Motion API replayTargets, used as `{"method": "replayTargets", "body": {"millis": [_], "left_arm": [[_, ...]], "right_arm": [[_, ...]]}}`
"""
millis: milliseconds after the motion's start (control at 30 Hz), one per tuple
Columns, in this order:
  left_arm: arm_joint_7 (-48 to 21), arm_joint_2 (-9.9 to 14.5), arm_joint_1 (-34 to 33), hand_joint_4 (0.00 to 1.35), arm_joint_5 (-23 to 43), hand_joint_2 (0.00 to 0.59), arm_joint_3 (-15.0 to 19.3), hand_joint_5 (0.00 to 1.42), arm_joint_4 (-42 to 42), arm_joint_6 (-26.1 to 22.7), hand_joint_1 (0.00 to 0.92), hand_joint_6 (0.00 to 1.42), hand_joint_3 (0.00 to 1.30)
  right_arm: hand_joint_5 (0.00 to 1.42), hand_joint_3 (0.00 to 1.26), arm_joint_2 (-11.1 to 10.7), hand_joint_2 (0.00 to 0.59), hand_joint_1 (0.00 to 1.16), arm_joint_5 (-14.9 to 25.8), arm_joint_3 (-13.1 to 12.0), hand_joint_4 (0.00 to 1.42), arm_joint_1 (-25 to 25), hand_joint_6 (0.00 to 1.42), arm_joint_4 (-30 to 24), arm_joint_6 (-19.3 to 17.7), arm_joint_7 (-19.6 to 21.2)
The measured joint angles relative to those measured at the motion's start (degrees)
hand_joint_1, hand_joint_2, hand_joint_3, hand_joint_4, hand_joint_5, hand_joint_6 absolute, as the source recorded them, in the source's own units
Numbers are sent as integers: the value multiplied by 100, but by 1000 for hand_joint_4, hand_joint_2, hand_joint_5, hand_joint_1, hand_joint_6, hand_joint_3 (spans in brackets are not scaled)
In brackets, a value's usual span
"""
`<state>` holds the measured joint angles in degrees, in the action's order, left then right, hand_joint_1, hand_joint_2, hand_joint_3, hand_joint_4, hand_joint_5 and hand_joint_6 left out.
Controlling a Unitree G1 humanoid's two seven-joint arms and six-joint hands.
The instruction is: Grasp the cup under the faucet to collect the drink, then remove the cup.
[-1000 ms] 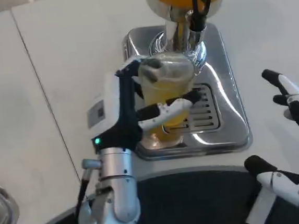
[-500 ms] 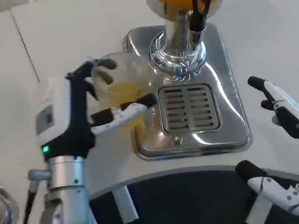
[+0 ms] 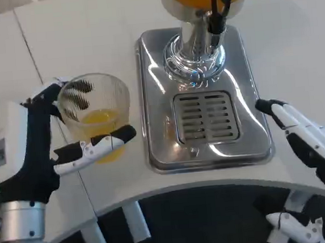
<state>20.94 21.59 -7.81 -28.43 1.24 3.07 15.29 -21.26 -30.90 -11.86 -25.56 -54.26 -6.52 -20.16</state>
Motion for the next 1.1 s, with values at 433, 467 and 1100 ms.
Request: {"method": "replayTargets", "body": {"millis": [433,467,1100], "left_arm": [[-566,-256,1052,1034,223,0,237,1346,1406,125,752,1424,1116],[-611,-307,1199,1033,281,0,240,1337,1559,127,752,1424,1116],[-949,-424,2600,1021,177,0,343,1332,2440,1286,760,1424,1106]], "right_arm": [[0,6,-132,552,268,-482,-391,0,-459,0,-92,-718,-1],[0,6,-142,555,265,-500,-423,0,-480,0,-99,-784,-3],[0,0,354,586,142,-960,-826,0,-1403,0,139,-2614,879]]}}
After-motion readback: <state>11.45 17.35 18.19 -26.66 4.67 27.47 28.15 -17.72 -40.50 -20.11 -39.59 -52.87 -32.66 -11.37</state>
